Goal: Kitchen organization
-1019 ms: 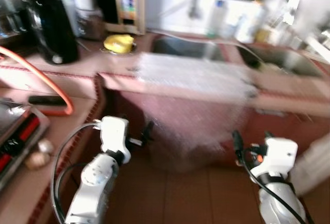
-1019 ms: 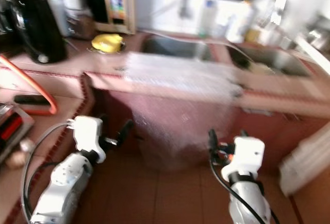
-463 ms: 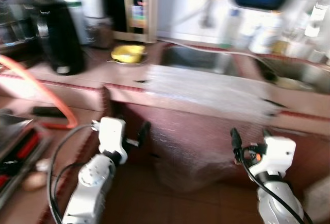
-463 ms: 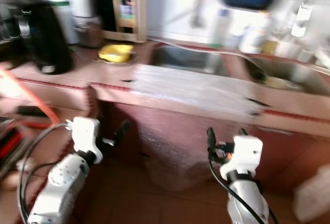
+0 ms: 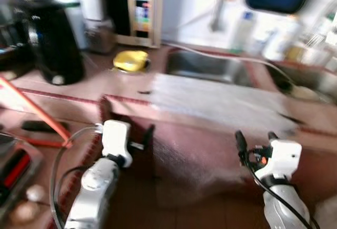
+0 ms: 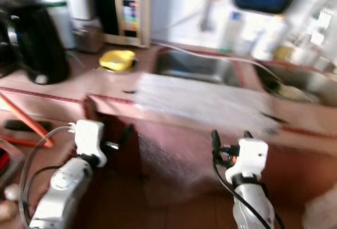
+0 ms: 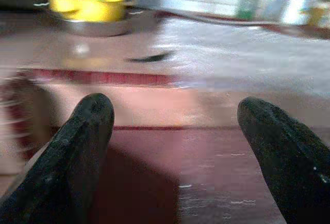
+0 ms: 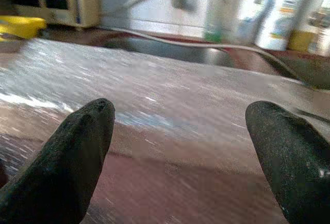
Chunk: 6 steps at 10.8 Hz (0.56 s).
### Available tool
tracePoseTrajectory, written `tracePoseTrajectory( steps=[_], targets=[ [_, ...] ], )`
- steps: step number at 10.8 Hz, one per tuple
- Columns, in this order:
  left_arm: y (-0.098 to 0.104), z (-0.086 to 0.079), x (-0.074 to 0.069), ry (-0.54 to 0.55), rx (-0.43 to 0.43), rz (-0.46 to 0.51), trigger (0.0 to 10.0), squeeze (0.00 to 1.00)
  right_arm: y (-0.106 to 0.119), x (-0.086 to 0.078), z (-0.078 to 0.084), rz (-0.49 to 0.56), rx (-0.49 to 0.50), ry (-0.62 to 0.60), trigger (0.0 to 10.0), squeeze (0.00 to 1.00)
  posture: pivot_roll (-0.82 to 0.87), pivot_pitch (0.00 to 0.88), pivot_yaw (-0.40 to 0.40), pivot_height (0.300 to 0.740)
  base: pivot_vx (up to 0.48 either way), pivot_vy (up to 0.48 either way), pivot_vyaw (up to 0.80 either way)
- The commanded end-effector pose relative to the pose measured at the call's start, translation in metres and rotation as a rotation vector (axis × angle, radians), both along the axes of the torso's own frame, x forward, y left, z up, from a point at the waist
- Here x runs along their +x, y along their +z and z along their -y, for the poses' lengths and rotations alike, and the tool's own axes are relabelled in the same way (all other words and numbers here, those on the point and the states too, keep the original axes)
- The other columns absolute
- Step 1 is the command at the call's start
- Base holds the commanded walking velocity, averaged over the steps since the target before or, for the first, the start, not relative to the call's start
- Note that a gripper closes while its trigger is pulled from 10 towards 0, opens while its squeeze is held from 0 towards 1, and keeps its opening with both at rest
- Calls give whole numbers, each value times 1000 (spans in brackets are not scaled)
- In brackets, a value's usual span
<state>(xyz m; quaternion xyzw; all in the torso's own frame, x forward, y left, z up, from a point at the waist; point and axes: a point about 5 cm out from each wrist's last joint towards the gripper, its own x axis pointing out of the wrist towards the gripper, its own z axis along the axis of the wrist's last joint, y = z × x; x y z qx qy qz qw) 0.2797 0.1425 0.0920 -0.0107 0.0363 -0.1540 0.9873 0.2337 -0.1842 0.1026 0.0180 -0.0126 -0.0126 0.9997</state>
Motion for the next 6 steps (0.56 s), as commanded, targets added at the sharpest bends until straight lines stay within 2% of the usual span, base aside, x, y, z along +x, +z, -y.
tracePoseTrajectory(
  steps=[1, 4, 6],
  targets=[
    [2, -2, 2, 3, 4, 4, 10000, 0, 3, 1, -3, 10, -4, 15, 10000, 0, 83, 0, -80, 740, 330, 0, 0],
    [2, -2, 1, 5, 11, 0, 10000, 0, 2, 2, -3, 11, -5, 16, 10000, 0, 84, 0, -81, 740, 330, 0, 0],
    [1, -4, 2, 21, 29, -2, 10000, 0, 2, 2, -3, 9, -8, 16, 10000, 0, 86, 0, -83, 740, 0, 0, 0]
  ],
)
